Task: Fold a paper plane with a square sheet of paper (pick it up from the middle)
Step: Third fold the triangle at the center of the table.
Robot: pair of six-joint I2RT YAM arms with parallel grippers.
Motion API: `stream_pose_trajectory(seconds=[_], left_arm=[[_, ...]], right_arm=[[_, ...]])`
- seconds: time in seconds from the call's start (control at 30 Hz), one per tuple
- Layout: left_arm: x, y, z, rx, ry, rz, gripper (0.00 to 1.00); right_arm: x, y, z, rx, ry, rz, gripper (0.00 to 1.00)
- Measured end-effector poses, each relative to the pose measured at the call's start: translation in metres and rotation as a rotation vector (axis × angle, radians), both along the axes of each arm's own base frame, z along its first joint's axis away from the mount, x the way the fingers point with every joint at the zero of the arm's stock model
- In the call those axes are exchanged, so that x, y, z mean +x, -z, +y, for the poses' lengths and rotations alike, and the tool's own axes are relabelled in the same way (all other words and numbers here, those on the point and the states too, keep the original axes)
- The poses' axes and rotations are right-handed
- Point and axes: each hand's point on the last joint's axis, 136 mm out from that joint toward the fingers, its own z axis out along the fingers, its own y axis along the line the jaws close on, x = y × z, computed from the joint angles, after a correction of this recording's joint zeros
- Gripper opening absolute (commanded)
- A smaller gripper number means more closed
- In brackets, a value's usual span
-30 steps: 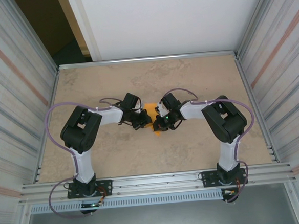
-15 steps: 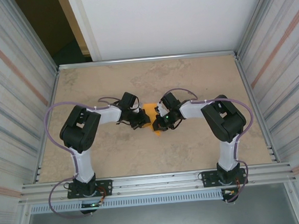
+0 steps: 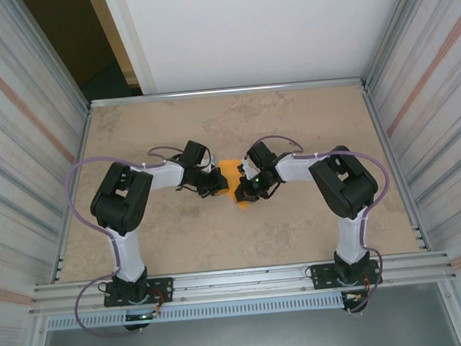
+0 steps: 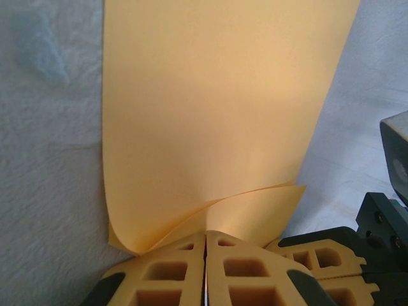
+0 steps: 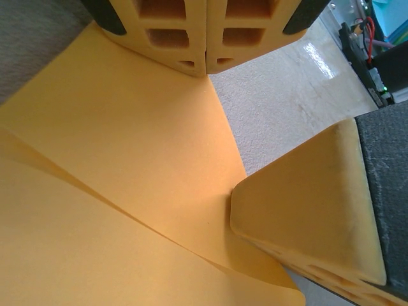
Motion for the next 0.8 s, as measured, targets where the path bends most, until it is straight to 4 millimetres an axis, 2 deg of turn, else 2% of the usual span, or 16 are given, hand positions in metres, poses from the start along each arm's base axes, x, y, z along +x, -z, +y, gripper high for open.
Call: stream_pose_trajectory(seconds=[0.2,0.57,0.67,0.8], left_arm=[[0.000,0.001,0.002,0.000,-0.004,0.003,0.09],[0.001,0.000,0.004,-0.014,-0.007,0.009,0.09],[0.003,0.000,0.006,-0.013,-0.014,0.009,0.10],[0.003,0.000,0.006,-0.014,-0.017,0.009,0.10]], right_arm=[[-0.007,0.000,-0.005,0.000,-0.017,-0.011,0.06],[-0.047,-0.002,-0.036,-0.057,-0.032,0.022,0.07],[-0.044,-0.016,-0.037,-0.051,-0.023,-0.019,0.07],[-0.029,-0.039,-0.027,-0.017,-0.017,-0.101,0.07]])
